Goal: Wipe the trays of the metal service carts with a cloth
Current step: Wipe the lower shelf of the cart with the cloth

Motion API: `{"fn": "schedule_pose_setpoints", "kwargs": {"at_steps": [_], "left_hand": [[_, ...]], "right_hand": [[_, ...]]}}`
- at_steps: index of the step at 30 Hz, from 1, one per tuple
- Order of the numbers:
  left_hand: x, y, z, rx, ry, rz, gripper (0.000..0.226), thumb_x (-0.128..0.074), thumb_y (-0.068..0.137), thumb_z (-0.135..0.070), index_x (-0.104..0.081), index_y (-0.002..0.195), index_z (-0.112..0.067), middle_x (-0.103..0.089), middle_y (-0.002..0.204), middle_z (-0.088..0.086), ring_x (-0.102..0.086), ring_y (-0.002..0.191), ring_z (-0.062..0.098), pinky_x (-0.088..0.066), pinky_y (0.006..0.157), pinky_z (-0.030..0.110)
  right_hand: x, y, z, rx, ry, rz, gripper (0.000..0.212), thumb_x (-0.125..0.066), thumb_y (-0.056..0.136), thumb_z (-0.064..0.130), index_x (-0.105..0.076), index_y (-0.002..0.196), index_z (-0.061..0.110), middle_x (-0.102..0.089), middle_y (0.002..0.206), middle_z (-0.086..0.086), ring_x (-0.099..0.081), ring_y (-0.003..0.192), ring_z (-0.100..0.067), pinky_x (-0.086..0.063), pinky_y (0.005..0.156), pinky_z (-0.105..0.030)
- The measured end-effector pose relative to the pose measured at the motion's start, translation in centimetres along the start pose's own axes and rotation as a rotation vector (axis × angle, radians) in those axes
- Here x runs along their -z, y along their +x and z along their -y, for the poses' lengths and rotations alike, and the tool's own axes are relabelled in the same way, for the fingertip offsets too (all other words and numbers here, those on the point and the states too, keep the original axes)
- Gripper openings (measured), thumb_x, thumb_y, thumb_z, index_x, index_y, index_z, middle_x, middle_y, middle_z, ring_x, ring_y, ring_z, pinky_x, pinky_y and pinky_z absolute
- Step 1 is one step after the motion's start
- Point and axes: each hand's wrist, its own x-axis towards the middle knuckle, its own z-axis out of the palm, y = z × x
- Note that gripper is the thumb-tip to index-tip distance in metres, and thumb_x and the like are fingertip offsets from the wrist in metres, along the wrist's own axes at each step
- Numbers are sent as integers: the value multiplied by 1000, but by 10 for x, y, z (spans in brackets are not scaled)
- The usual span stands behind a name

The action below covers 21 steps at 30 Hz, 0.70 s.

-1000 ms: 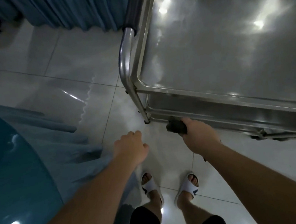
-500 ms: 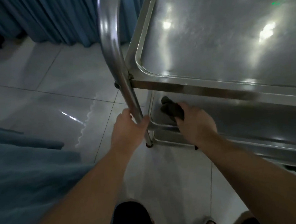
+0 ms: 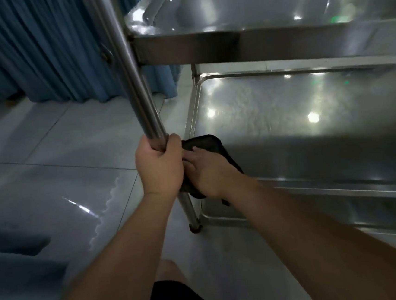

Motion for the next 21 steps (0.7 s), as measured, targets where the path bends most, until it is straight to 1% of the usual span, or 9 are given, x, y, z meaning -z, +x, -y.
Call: {"fn": "schedule_pose_setpoints", "kwargs": {"at_steps": [2, 3, 5, 8, 10, 12, 15, 18, 21], "left_hand": [[-2, -1, -2, -4, 10, -17, 13, -66, 82, -34, -60, 82, -22, -65, 75, 21, -62, 62, 26, -56, 60, 40], [-3, -2, -4, -9, 21, -22, 16, -66, 81, -36, -60, 82, -21, -65, 74, 20, -62, 61, 25, -56, 59, 41], [-3, -2, -5, -10, 38, -26, 21, -65, 78, -41, -60, 82, -21, -63, 71, 19, -60, 60, 27, -55, 58, 42], [-3, -3, -3, 0, 37, -45, 22, -64, 74, -47, -59, 79, -26, -60, 67, 10, -59, 57, 23, -52, 52, 37], [-3, 0, 1, -13, 48, -67, 16, -64, 75, -44, -57, 73, -30, -57, 65, 10, -57, 55, 22, -51, 50, 35], [-3, 3, 7, -27, 26, -70, 17, -66, 77, -38, -54, 67, -31, -52, 62, 8, -54, 54, 24, -48, 49, 34], [-5, 4, 12, -34, 13, -85, 19, -67, 79, -34, -52, 68, -28, -50, 61, 5, -52, 51, 23, -45, 49, 32], [-6, 4, 14, -54, 28, -112, 17, -66, 78, -33, -53, 69, -29, -51, 60, 4, -52, 50, 22, -44, 48, 31], [-9, 3, 12, -71, 6, -130, 13, -66, 77, -30, -57, 67, -34, -51, 61, 4, -52, 50, 22, -45, 48, 31]], "right_hand": [[-5, 2, -1, 3, -112, 29, 56, -14, 112, 44, -24, 165, 35, -18, 174, 9, -6, 162, -23, -7, 130, -51], [-6, 4, -3, -7, -171, 69, 56, -13, 112, 44, -18, 167, 34, -10, 175, 12, 0, 162, -21, -2, 131, -50], [-5, 4, -6, -44, -183, 105, 57, -14, 112, 47, -14, 168, 35, -4, 175, 13, 3, 162, -18, 1, 131, -47], [6, -12, -28, -118, -197, 16, 61, -17, 109, 53, -20, 167, 34, -9, 175, 12, -2, 162, -17, -1, 130, -45], [18, -32, -61, -206, -221, -71, 64, -19, 106, 55, -26, 165, 32, -16, 174, 10, -9, 161, -19, -6, 130, -45], [39, -61, -107, -344, -240, -153, 63, -22, 107, 54, -30, 164, 30, -20, 174, 8, -15, 161, -22, -11, 129, -46], [77, -111, -177, -590, -232, -268, 61, -27, 107, 51, -34, 163, 28, -23, 173, 3, -19, 160, -28, -14, 129, -50], [108, -142, -223, -796, -182, -326, 62, -25, 108, 52, -31, 164, 26, -20, 174, 2, -15, 161, -28, -12, 129, -52], [123, -125, -237, -943, -131, -366, 68, -18, 105, 54, -25, 166, 24, -14, 176, 1, -8, 162, -28, -7, 129, -53]]}}
